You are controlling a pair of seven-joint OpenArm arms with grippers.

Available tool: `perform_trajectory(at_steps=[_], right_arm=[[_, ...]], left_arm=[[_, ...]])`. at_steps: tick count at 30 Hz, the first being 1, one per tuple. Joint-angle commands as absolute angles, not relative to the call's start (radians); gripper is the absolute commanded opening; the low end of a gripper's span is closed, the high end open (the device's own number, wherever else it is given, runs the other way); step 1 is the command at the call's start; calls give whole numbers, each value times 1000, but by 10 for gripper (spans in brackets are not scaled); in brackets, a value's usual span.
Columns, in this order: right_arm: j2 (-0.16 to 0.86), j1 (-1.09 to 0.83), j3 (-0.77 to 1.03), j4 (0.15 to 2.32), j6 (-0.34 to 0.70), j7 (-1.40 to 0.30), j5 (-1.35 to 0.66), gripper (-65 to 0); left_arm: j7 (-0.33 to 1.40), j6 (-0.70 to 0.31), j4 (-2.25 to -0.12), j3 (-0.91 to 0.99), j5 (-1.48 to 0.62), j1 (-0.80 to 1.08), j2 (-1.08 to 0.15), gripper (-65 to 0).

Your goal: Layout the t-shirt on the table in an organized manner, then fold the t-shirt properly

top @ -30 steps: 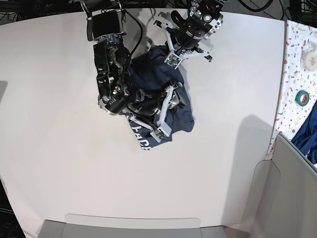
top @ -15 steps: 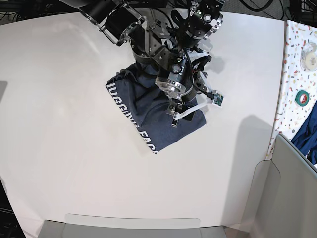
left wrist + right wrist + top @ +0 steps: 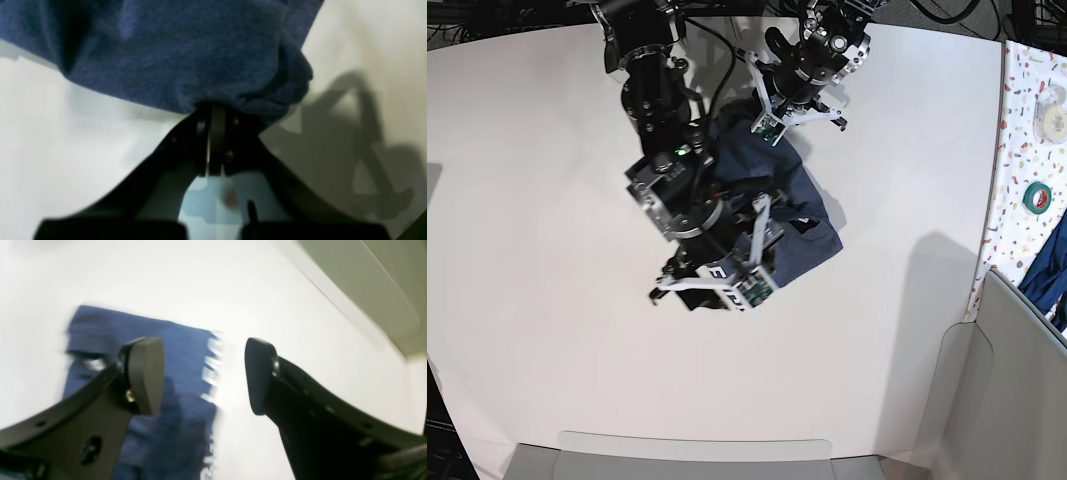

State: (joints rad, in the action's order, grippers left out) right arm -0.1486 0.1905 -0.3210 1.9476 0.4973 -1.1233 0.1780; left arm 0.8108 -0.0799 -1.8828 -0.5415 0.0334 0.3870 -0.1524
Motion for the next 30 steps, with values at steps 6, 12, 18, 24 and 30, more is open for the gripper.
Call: perform_trajectory(at_steps=[6,12,18,24,30], right_arm=[[-157,136,122,1943,496,-1109,-116,-302],[-157,76,479,1844,496,-1110,-420,-562],[-157,70,530,1728,496,-1102,-472,-643],[-157,88,432,1710,496,-1101,-473,-644],[-157,119,302,1721,467,-1055,-470,-644]], left_arm=[[852,-84,-1882,-544,33,394,-156,-650],[851,-84,-1879,-544,33,394,-156,-650],[842,-84,-1831,-545,33,394,-154,-650],[842,-84,-1824,-545,33,394,-154,-650],[842,-84,-1824,-545,33,394,-154,-650]])
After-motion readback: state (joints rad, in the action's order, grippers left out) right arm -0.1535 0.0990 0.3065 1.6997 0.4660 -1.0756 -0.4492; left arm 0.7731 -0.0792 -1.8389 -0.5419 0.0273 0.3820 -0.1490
